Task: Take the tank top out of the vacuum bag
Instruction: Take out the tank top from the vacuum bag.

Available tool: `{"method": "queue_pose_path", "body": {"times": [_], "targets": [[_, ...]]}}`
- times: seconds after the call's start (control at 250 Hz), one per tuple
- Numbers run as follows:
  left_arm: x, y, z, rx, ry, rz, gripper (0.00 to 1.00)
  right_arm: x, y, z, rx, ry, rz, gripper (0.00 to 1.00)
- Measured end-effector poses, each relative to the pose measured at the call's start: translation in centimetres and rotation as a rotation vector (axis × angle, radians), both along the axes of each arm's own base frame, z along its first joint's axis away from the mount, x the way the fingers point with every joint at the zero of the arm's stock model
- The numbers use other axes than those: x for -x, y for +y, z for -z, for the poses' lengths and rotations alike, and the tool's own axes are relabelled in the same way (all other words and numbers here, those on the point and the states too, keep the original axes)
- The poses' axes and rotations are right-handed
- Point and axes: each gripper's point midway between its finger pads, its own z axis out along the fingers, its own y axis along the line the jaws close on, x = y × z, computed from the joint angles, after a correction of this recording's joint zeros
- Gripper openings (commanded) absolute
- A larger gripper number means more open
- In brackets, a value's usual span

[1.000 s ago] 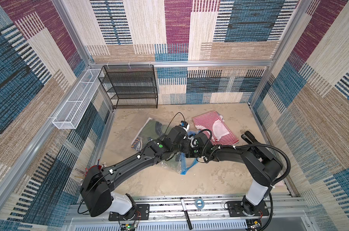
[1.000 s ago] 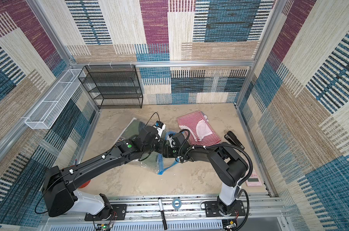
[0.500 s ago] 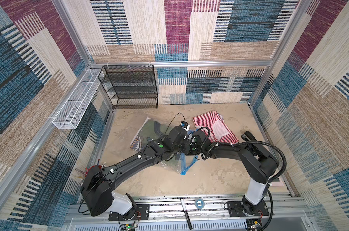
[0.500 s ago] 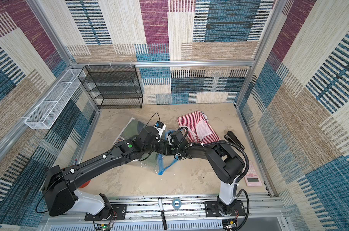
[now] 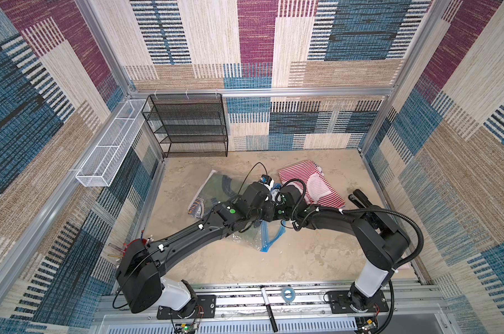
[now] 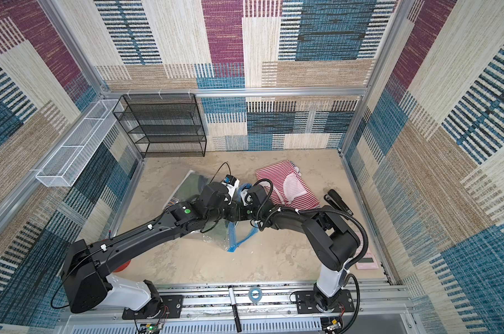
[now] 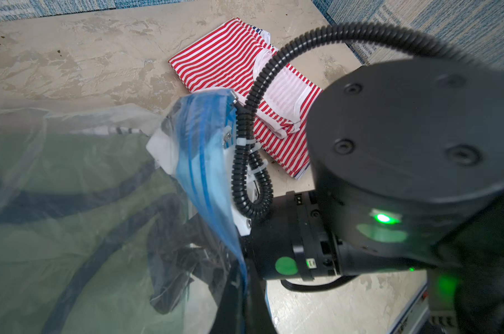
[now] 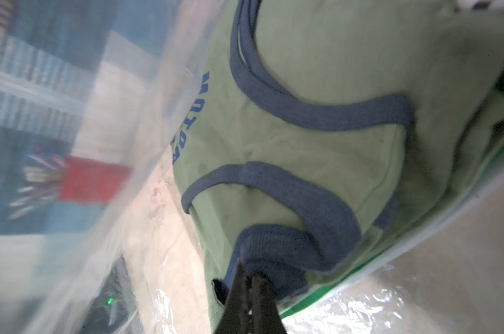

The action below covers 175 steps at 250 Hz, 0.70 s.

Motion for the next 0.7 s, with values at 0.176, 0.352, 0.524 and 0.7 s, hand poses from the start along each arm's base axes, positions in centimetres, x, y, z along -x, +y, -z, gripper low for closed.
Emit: {"method": "queue_pose_path", "body": {"times": [0.176,0.352,0.524,0.7], "targets": [[-0.2,0.0,-0.2,0.004,-0.01,-0.007,0.0,0.0,0.2,-0.2,-0.014,-0.009,-0.009,0.05],[-0.4,0.3,0.0,-0.007,-0.012,-0.019,0.0,0.3,-0.2,1.8,0.016,0.02,-0.005,0.32],[-0.3,0.2,0.2,-0.012,-0.008,-0.017,0.0,0.1,-0.6,2.6,0.042,0.028,0.017,0.41],[-0.4,0.2,0.4,-0.017,-0.003,-0.017,0.0,-0.1,-1.1,3.1,0.062,0.037,0.035,0.41]]}}
